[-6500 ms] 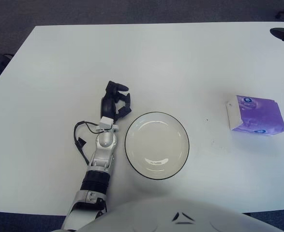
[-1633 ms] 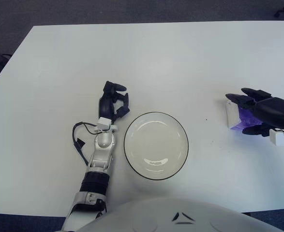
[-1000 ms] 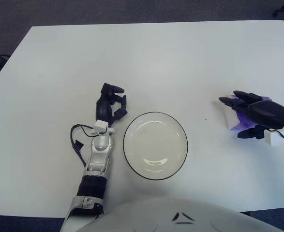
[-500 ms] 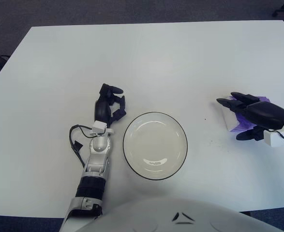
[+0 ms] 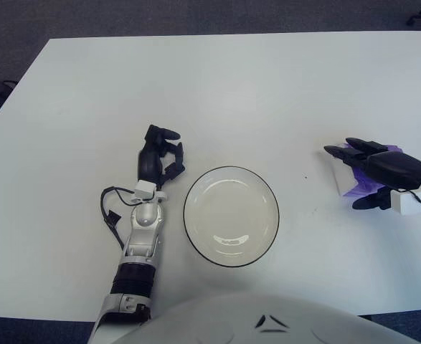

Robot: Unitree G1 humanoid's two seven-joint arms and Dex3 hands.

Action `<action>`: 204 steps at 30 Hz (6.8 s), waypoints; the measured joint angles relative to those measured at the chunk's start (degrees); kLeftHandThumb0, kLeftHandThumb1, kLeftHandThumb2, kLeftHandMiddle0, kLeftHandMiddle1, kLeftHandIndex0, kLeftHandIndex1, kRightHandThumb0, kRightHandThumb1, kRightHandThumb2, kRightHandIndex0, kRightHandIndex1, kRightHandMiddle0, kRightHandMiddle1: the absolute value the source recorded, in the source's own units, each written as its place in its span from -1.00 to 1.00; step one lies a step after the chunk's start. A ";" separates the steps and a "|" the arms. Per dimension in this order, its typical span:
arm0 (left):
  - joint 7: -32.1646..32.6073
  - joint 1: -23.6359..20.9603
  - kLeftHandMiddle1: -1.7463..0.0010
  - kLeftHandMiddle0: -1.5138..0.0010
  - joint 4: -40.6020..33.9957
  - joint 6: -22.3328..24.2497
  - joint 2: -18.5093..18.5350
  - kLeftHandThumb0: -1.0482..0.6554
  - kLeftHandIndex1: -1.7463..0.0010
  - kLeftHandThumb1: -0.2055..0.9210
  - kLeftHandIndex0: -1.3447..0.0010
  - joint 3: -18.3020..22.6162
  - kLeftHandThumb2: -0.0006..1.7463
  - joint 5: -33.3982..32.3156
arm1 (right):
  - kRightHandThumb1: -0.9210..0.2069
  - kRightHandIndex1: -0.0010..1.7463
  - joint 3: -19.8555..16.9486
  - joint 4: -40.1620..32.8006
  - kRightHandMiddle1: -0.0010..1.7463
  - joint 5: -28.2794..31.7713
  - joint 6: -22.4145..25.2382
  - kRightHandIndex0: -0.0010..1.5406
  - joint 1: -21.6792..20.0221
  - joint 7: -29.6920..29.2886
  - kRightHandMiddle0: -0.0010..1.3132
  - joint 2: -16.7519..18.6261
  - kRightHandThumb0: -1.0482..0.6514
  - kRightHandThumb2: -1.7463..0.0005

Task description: Put the tissue paper into the plate.

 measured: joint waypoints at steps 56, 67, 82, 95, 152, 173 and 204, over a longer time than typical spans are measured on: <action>1.09 1.84 -1.00 0.27 -1.19 -1.12 0.26 -0.24 -1.00 0.43 0.41 1.58 0.11 0.07 | 0.02 -0.75 2.68 13.65 -0.18 -0.08 -2.90 -1.00 -3.32 -13.03 -1.00 3.04 -0.68 -0.08; 1.21 2.83 -1.00 0.27 -1.92 -1.09 0.55 -0.24 -1.00 0.43 0.41 1.70 0.11 0.07 | 0.02 -0.75 2.48 13.35 -0.18 -0.06 -2.87 -1.00 -3.00 -13.03 -1.00 3.04 -0.68 -0.08; 1.20 3.71 -0.99 0.27 -2.48 -1.33 0.87 -0.23 -1.00 0.47 0.44 2.26 0.07 -0.01 | 0.45 0.99 -0.73 27.11 0.99 16.33 -10.45 0.92 -13.61 -19.38 0.90 14.73 0.11 -0.90; 1.19 4.01 -1.00 0.25 -2.84 -1.94 0.76 -0.23 -1.00 0.47 0.44 2.26 0.08 -0.07 | 0.48 1.00 -2.70 16.41 1.00 17.77 -8.31 0.97 -13.02 -19.75 0.96 15.79 0.10 -0.92; 1.64 2.56 -1.00 0.26 -1.56 -3.05 0.73 -0.24 -1.00 0.42 0.41 2.17 0.12 -0.73 | 0.45 1.00 1.03 3.93 1.00 37.89 -6.68 0.96 -28.14 -5.73 0.97 25.94 0.05 -0.87; 2.26 2.54 -1.00 0.31 -1.56 -1.42 0.46 -0.23 -1.00 0.46 0.43 1.92 0.09 -0.60 | 0.45 1.00 0.64 5.25 1.00 38.10 -7.48 0.96 -28.50 -4.87 0.97 26.01 0.05 -0.87; 2.48 1.45 -0.84 0.28 -2.01 1.91 0.57 -0.21 -1.00 0.59 0.51 1.64 -0.03 -0.09 | 0.32 1.00 31.68 5.60 1.00 24.19 -7.18 0.70 -40.45 12.86 0.60 33.47 0.12 -0.76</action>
